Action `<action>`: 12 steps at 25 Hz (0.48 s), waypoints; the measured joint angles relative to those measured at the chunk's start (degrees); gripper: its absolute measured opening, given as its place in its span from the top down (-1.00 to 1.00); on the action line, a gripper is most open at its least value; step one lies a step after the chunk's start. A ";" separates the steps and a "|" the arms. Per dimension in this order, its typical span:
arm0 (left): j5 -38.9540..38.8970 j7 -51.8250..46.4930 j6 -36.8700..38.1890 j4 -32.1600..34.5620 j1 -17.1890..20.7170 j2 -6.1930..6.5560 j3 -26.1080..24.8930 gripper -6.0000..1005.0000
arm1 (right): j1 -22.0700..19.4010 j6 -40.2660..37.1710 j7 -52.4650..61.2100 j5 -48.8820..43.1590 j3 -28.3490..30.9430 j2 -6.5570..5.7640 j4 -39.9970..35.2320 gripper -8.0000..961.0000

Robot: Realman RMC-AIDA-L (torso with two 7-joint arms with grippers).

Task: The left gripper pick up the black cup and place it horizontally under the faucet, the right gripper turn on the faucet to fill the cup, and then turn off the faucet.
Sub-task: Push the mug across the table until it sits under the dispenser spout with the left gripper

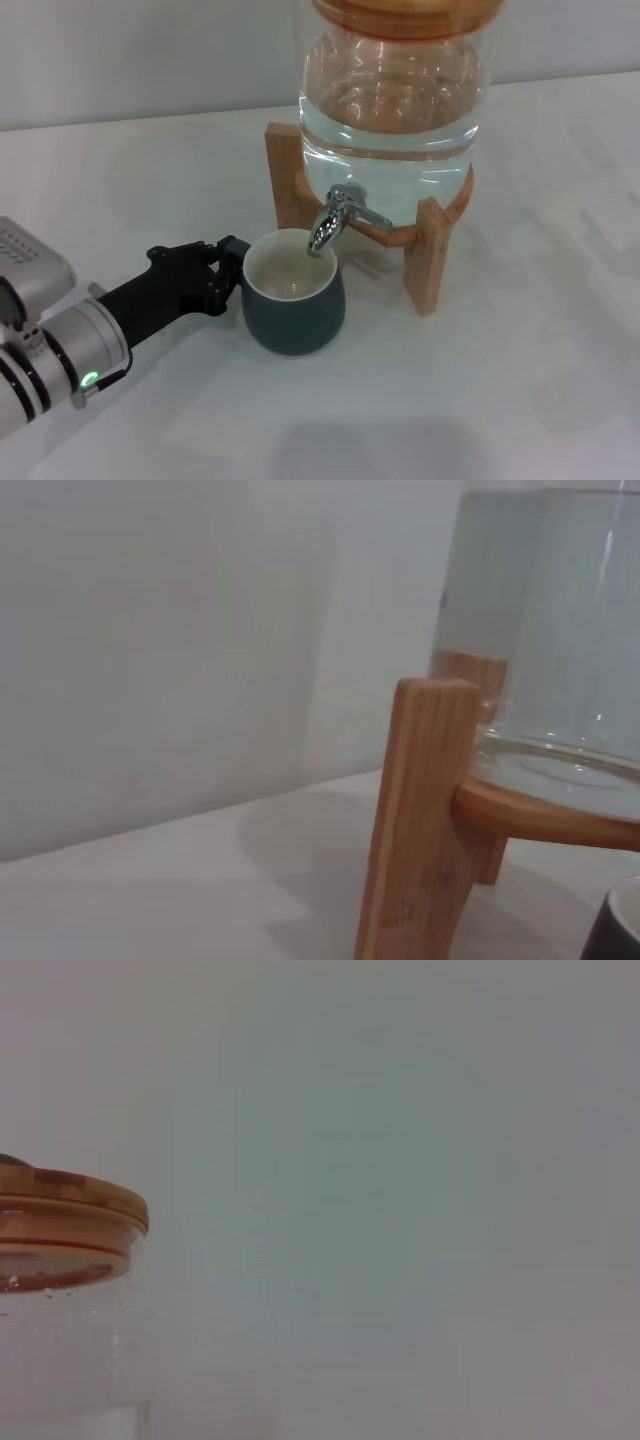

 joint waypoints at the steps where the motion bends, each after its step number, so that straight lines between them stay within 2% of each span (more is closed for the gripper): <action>1: 0.01 0.16 -0.41 0.23 -0.18 0.00 0.00 0.74 | 0.00 0.03 0.00 0.00 -0.14 0.00 -0.01 -0.64; 12: 0.08 1.64 -2.31 1.48 -2.01 -0.07 0.00 0.74 | 0.11 0.61 0.52 0.00 -0.51 0.01 -0.30 -0.64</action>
